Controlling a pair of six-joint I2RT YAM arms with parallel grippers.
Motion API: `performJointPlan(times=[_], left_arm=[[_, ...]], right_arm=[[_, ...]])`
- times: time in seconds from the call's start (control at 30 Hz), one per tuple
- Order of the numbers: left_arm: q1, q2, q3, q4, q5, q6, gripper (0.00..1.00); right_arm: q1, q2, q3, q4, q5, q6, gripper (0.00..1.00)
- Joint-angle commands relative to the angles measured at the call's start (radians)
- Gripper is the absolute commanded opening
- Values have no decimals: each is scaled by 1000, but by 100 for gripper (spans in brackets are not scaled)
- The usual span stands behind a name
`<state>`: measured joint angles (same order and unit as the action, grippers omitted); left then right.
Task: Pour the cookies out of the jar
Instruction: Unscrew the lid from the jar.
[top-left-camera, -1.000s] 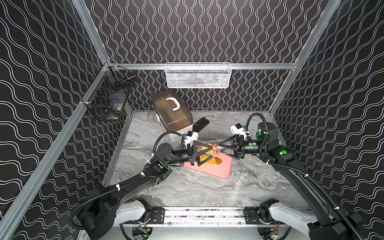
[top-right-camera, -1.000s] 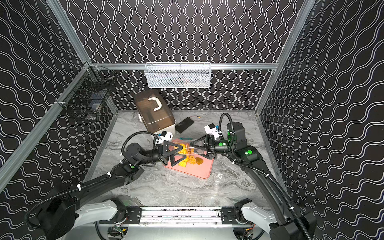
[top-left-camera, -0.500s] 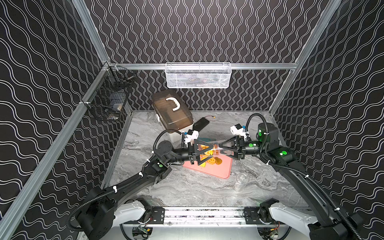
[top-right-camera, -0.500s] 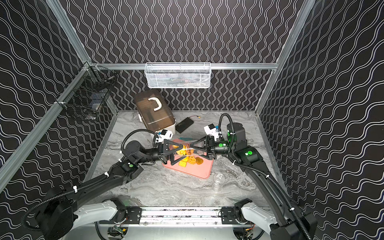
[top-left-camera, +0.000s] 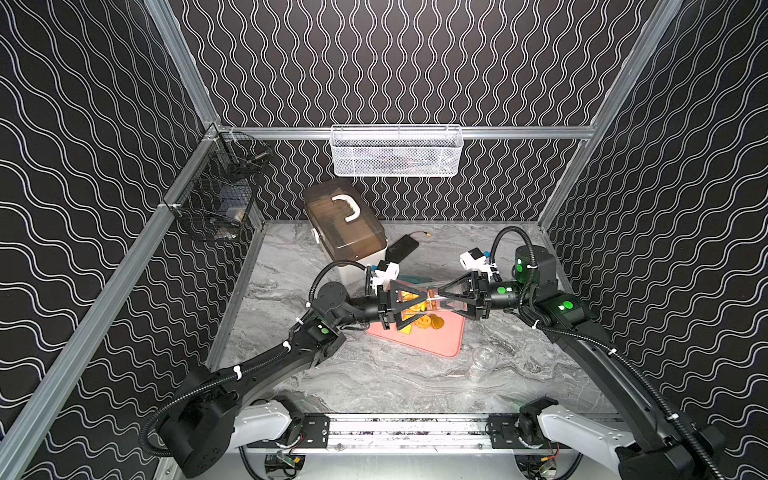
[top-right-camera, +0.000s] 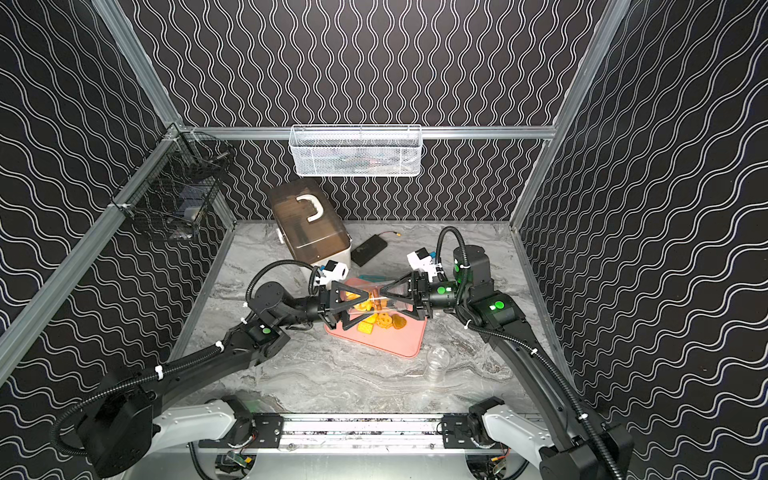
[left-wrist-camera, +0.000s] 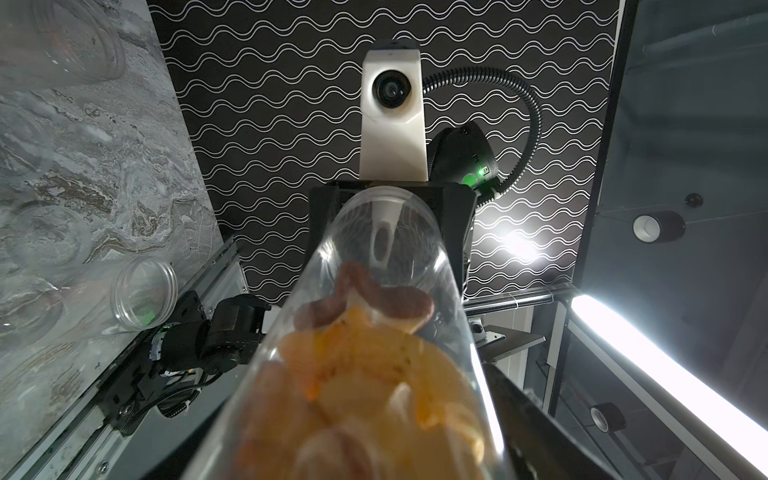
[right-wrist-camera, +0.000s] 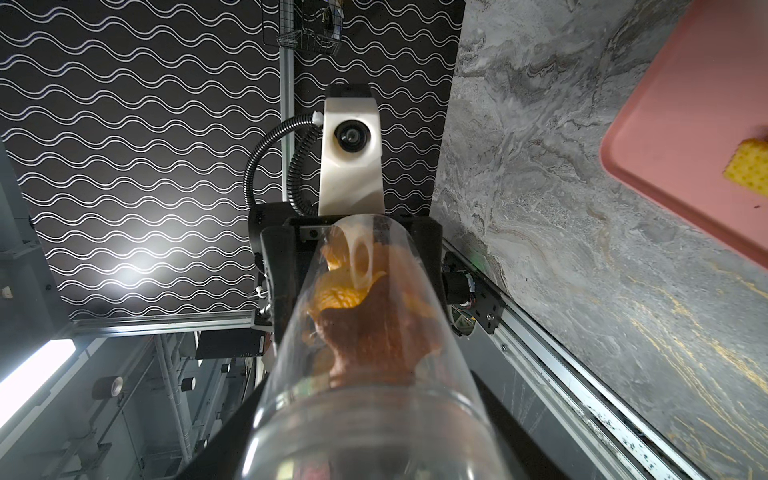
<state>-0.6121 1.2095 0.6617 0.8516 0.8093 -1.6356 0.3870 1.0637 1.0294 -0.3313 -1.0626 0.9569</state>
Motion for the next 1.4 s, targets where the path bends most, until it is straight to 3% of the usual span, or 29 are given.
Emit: performJointPlan(times=[0.0, 0.13, 0.3, 0.43, 0.93, 1.37], left_arm=[[7, 5, -3, 105, 14, -33, 76], [8, 7, -9, 121, 11, -42, 74], [15, 6, -10, 119, 15, -46, 85], [26, 14, -7, 128, 22, -53, 85], [30, 34, -24, 167, 24, -76, 69], [29, 39, -50, 178, 23, -80, 62]], right_arm=[[2, 0, 0, 1, -11, -4, 67], [2, 4, 0, 1, -15, -7, 66], [1, 5, -2, -3, -19, -10, 67], [1, 5, 1, -11, -18, -16, 66], [1, 11, -11, 8, -12, -6, 68], [2, 13, -2, -17, 3, -23, 78]])
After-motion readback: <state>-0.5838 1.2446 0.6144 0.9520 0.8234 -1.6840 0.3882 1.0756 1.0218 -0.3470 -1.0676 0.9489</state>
